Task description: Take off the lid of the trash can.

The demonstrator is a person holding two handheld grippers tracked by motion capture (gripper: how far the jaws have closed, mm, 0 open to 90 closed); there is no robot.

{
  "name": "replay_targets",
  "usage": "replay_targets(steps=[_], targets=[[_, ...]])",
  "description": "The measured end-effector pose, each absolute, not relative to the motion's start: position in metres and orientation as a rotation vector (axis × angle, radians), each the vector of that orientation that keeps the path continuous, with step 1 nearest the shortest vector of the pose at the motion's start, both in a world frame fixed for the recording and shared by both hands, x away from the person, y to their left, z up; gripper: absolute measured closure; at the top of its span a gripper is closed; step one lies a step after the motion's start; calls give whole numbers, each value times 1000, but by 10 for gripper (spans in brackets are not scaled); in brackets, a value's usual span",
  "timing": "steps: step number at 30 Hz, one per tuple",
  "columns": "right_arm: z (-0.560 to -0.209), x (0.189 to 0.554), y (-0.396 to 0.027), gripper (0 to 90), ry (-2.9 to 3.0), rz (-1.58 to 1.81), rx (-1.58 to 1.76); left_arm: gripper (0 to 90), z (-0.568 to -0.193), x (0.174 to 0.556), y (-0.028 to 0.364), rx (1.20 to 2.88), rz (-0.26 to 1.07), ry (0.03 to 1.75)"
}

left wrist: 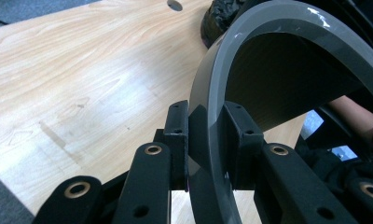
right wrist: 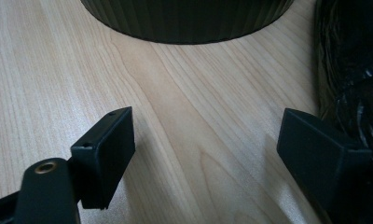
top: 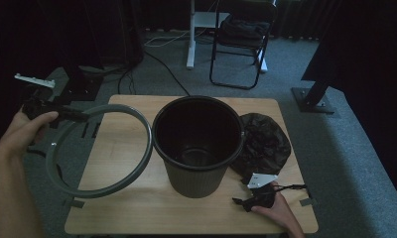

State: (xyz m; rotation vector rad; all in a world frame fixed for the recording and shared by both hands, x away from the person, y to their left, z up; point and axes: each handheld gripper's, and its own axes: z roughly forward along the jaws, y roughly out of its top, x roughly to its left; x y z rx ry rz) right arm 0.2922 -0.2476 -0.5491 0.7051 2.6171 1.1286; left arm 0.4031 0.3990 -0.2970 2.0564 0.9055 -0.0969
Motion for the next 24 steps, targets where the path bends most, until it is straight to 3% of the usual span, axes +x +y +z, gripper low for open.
replay_targets(steps=[8, 24], targets=[[-549, 292, -248, 184, 2617, 1129, 704, 732, -310, 401, 407, 2067, -95, 950], [-549, 292, -248, 183, 2617, 1126, 706, 730, -385, 417, 384, 2126, -51, 1077]])
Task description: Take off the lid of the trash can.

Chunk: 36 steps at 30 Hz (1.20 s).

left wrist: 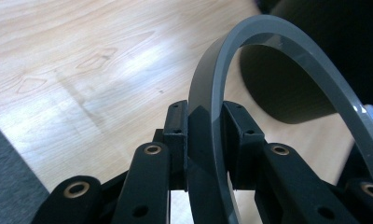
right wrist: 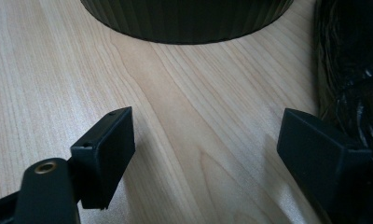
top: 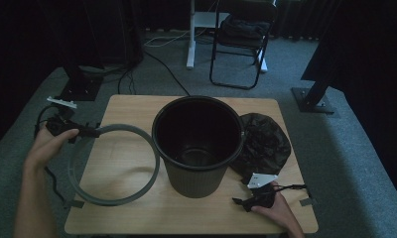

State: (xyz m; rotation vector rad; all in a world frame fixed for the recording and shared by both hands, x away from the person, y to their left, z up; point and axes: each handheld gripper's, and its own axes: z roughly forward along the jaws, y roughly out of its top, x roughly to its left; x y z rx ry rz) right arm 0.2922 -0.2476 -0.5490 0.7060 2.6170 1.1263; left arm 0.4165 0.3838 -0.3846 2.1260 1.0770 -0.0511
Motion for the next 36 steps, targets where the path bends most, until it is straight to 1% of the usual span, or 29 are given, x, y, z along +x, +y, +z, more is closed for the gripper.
replay_targets(steps=[7, 13, 20, 27, 36], targets=[[-549, 292, -248, 183, 2617, 1126, 706, 729, -418, 424, 375, 2115, -17, 1154], [-549, 292, -248, 184, 2617, 1126, 706, 727, -437, 430, 369, 2106, 21, 1198], [-549, 292, -248, 183, 2617, 1126, 706, 725, -449, 434, 360, 2133, 34, 1212], [-549, 292, -248, 183, 2618, 1126, 709, 724, -454, 436, 355, 2116, -3, 1196], [-549, 292, -248, 184, 2618, 1126, 709, 718, -473, 438, 348, 2182, -24, 1215]])
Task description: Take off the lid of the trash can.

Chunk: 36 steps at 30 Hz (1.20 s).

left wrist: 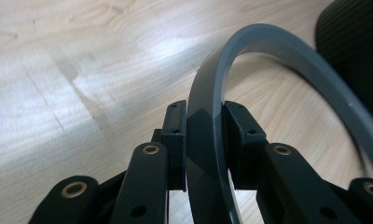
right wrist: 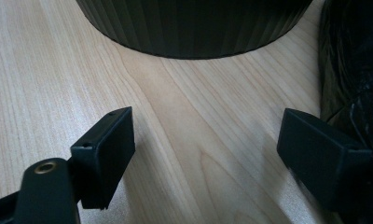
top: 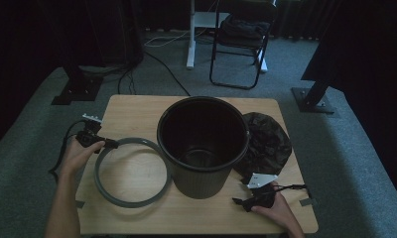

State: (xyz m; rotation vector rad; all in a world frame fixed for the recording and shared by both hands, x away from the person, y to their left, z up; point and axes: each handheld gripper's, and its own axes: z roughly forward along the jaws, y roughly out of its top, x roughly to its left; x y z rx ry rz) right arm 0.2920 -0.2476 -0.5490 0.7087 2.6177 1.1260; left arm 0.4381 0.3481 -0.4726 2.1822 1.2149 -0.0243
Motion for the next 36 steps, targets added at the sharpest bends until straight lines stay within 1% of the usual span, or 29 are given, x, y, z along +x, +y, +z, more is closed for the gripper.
replay_targets(steps=[8, 14, 19, 21, 23, 27, 28, 31, 33, 36], targets=[[-549, 292, -248, 183, 2616, 1126, 702, 702, -504, 434, 346, 2241, -2, 1273], [-549, 292, -248, 184, 2615, 1129, 708, 696, -514, 432, 342, 2277, 21, 1282], [-549, 292, -248, 184, 2615, 1129, 708, 643, -516, 429, 342, 2244, 58, 1286], [-549, 292, -248, 184, 2615, 1129, 708, 570, -515, 427, 340, 2263, 118, 1288], [-549, 292, -248, 184, 2615, 1129, 708, 507, -515, 425, 338, 2258, 147, 1277], [-549, 292, -248, 183, 2615, 1129, 708, 320, -511, 418, 333, 2216, 249, 1273], [-549, 292, -248, 183, 2615, 1129, 708, 294, -508, 415, 332, 2197, 269, 1265], [-549, 292, -248, 183, 2615, 1129, 708, 254, -503, 404, 326, 2153, 321, 1228], [-549, 292, -248, 183, 2615, 1129, 708, 254, -501, 398, 319, 2163, 364, 1195], [-549, 292, -247, 167, 2618, 1126, 708, 254, -501, 389, 307, 2150, 384, 1137]])
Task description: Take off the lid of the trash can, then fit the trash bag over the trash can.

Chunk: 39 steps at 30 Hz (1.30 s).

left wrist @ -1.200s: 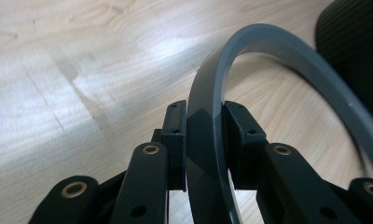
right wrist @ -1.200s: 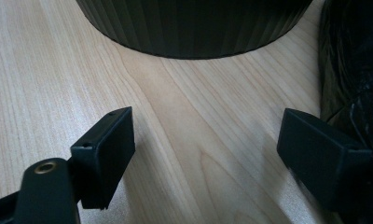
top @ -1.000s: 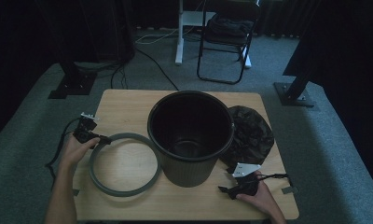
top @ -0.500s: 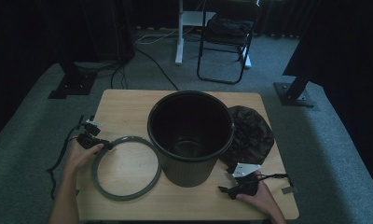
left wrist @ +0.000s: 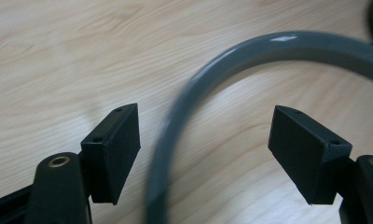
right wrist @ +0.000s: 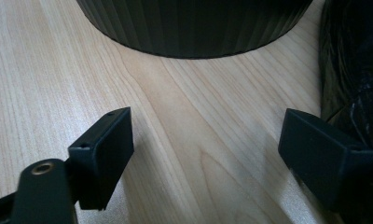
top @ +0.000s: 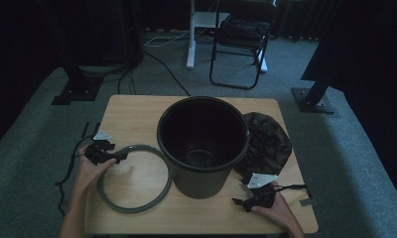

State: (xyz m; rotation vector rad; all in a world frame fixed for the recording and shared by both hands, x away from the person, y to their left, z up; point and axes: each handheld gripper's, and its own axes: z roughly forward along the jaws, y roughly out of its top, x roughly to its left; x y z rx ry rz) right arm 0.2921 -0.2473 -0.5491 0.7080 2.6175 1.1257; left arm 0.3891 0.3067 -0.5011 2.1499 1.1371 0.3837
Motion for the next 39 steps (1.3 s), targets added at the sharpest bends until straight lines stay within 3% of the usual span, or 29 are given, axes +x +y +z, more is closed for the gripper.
replay_targets(steps=[10, 15, 34, 39], targets=[[-549, 291, -247, 128, 2610, 1110, 730, 253, -519, 388, 257, 2257, 360, 998], [-548, 290, -249, 131, 2590, 1084, 732, 206, -529, 390, 240, 2278, 351, 982], [-523, 287, -262, 128, 2476, 1223, 775, 191, -540, 388, 232, 2236, 380, 969], [-512, 285, -265, 119, 2423, 1230, 775, 116, -543, 387, 230, 2223, 388, 965]])
